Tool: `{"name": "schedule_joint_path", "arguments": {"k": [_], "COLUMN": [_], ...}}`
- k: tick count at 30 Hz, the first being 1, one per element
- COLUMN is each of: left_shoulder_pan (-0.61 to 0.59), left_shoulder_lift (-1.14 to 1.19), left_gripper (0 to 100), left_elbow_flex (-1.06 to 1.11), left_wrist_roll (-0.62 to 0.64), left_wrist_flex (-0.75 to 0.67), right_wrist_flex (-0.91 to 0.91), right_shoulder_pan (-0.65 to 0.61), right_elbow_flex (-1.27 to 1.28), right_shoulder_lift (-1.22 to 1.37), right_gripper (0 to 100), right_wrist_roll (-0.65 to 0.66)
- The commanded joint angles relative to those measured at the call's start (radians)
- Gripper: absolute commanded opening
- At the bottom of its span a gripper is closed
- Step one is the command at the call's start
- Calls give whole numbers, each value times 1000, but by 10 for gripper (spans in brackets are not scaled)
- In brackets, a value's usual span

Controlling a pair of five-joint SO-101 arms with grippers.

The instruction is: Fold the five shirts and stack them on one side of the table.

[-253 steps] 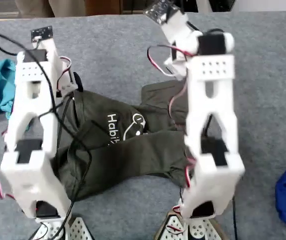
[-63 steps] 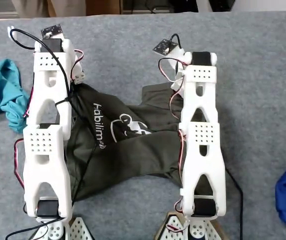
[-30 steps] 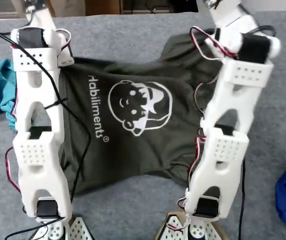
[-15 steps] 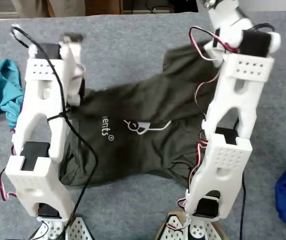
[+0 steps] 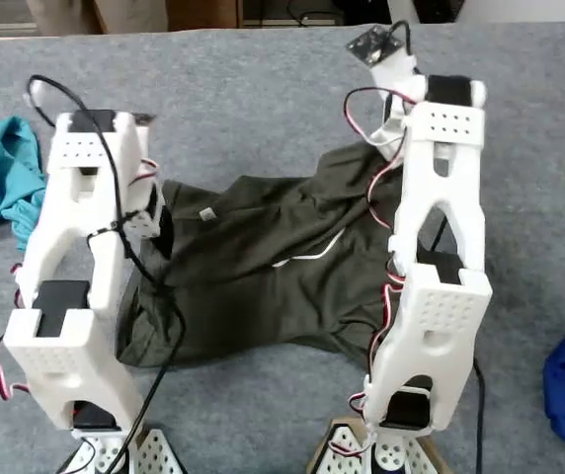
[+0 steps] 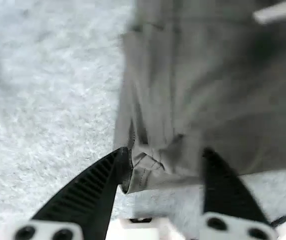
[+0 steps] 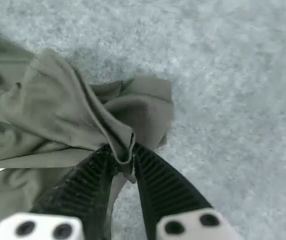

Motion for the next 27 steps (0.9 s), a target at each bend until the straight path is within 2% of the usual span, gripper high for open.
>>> {"name": "schedule_joint_path", "arguments": {"k": [1, 4, 9, 15, 23, 27], "left_shoulder_pan": [-48, -52, -26, 77, 78, 78], "left_shoulder_lift": [-58, -24, 120, 271, 384, 401], "left_gripper": [298, 296, 296, 286, 114, 129], "left_elbow_flex": [-120, -184, -215, -296, -437, -440], "left_wrist_roll": [52, 81, 233, 262, 256, 155], "left_wrist_flex": [-15, -94, -281, -192, -180, -173], "right_wrist_flex": [-72, -106, -163, -201, -192, -192], "right_shoulder_pan": [-5, -5, -4, -4, 1, 8], "right_elbow_flex": [71, 116, 137, 130, 50, 50], "right_shoulder_lift": [-64, -64, -64, -10, 51, 51], "right_gripper": [5, 5, 5, 5, 5, 5], "right_wrist_roll": [26, 57, 57, 57, 51, 51]}}
